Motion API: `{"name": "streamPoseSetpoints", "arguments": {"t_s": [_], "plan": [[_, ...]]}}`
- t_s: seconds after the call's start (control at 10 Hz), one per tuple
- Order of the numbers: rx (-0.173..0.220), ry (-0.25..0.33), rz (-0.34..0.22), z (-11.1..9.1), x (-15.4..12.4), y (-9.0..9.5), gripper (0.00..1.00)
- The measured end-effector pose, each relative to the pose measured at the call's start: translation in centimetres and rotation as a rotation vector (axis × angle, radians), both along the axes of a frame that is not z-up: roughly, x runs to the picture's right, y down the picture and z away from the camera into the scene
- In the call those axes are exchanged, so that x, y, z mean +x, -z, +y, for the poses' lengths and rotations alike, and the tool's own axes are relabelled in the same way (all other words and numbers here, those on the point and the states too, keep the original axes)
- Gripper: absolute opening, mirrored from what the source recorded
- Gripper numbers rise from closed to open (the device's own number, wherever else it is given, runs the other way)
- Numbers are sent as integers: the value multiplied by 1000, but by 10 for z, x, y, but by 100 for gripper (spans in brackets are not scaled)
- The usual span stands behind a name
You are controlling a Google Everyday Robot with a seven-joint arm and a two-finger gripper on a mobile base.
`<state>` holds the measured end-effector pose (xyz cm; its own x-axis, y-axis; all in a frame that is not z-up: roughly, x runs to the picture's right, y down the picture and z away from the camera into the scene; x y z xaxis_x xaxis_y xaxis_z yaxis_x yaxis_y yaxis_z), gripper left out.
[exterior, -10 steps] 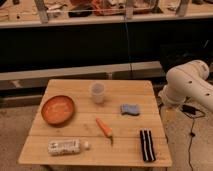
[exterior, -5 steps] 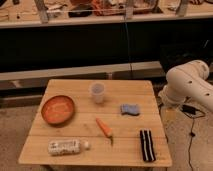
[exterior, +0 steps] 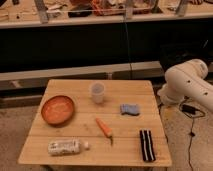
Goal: Place the ceramic cup in the ceramic bowl
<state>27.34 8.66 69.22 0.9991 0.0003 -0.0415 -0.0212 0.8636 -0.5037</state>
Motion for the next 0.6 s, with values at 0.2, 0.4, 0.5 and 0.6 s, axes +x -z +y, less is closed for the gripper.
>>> {"name": "streamPoseSetpoints", "arguments": {"t_s": [0.2, 0.4, 0.5, 0.6], "plan": [[48, 40, -14, -30, -18, -17, 80], [84, 68, -23, -43, -30, -22, 80], [97, 83, -31, -49, -38, -25, 80], [103, 99, -45, -54, -49, -29, 80]]}}
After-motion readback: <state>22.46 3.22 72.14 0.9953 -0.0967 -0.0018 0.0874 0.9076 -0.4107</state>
